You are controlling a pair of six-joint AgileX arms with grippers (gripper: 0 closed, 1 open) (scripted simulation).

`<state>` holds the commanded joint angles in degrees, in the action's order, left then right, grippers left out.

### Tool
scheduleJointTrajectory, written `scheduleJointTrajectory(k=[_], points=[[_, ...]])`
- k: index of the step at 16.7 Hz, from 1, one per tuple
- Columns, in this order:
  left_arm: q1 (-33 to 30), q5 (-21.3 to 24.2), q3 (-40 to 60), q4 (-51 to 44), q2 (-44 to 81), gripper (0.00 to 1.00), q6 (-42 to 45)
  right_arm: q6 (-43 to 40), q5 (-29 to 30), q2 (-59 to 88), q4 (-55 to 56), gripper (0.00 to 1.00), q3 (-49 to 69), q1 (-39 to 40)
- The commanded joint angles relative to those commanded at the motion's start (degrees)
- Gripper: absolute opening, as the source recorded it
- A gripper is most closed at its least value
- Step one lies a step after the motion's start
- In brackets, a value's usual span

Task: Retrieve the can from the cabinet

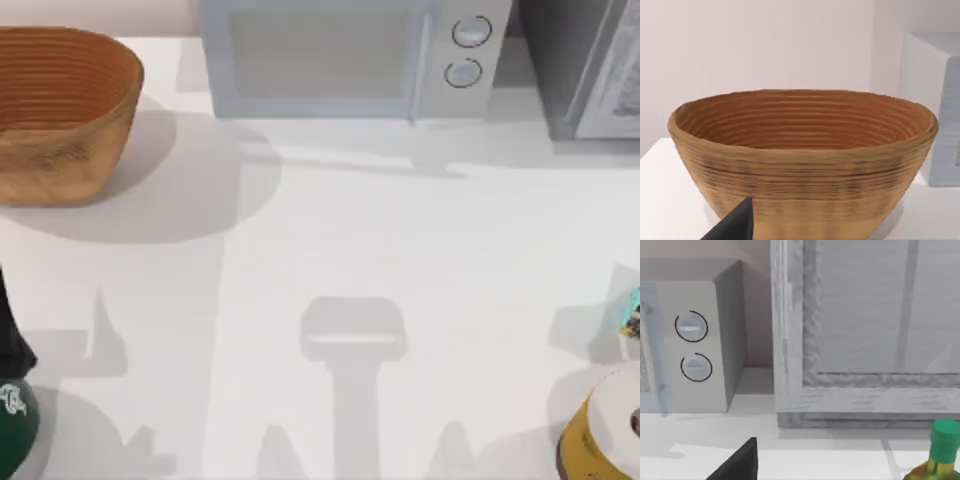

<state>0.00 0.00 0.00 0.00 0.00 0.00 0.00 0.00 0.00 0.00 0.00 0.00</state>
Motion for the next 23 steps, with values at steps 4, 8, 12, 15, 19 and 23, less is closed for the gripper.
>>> scheduleJointTrajectory(k=[4,8,12,15,19,23], points=[[0.0,0.0,0.0,0.0,0.0,1.0,0.0,0.05,0.3,1.79,-0.49,1.0,1.86,0.24],[0.0,0.0,0.0,0.0,0.0,1.0,0.0,0.23,1.61,11.51,-3.52,1.0,12.81,1.75],[0.0,0.0,0.0,0.0,0.0,1.0,0.0,0.43,3.45,26.62,-8.47,1.0,31.96,4.18],[0.0,0.0,0.0,0.0,0.0,1.0,0.0,0.57,5.12,39.35,-12.63,1.0,49.02,6.13],[0.0,0.0,0.0,0.0,0.0,1.0,0.0,0.73,7.55,55.65,-17.78,1.0,71.72,8.36],[0.0,0.0,0.0,0.0,0.0,1.0,0.0,0.84,9.76,68.49,-21.62,1.0,89.77,9.83]])
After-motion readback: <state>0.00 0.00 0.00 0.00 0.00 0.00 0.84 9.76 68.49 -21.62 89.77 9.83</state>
